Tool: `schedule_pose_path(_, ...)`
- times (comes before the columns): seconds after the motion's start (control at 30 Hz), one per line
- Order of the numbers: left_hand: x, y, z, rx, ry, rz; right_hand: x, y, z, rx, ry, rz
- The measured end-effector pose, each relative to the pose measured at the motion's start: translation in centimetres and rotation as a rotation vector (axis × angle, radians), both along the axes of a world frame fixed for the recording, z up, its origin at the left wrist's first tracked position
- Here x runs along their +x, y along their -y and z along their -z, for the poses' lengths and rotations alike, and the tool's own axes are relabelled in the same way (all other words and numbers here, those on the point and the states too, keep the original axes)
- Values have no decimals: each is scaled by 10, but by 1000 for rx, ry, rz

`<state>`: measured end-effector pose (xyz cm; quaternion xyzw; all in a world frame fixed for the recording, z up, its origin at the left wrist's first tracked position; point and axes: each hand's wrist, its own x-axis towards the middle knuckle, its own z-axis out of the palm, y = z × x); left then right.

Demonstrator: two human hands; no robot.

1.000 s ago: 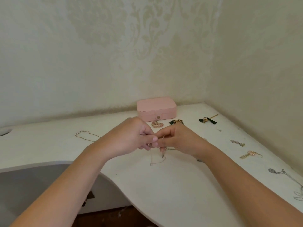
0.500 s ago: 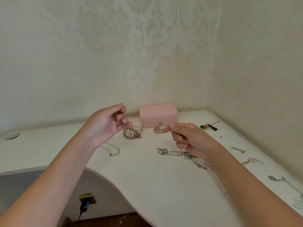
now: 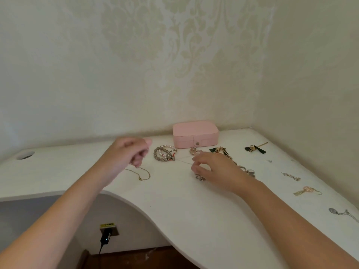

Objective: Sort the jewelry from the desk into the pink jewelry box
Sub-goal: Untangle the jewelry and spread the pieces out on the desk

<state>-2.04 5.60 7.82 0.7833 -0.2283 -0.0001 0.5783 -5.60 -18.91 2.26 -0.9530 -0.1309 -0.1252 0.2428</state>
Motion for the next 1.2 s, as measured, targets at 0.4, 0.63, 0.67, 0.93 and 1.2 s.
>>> schedule_pose_path(0.4, -13, -8, 86, 559, 429, 112, 28, -6, 19, 64, -151, -24)
schedule_pose_path(0.63, 4, -3, 86, 590, 302, -90, 36, -1, 10, 107, -84, -7)
schedule_pose_path(0.67, 11, -2, 88, 689, 239, -120, 37, 3, 6, 106, -57, 9)
schedule_pose_path(0.93, 57, -15, 86, 953, 52, -146, 8, 38, -15, 26, -202, 74)
schedule_pose_path(1.2, 39, 33, 81, 885, 216, -56, 4, 35, -12, 5, -285, 80)
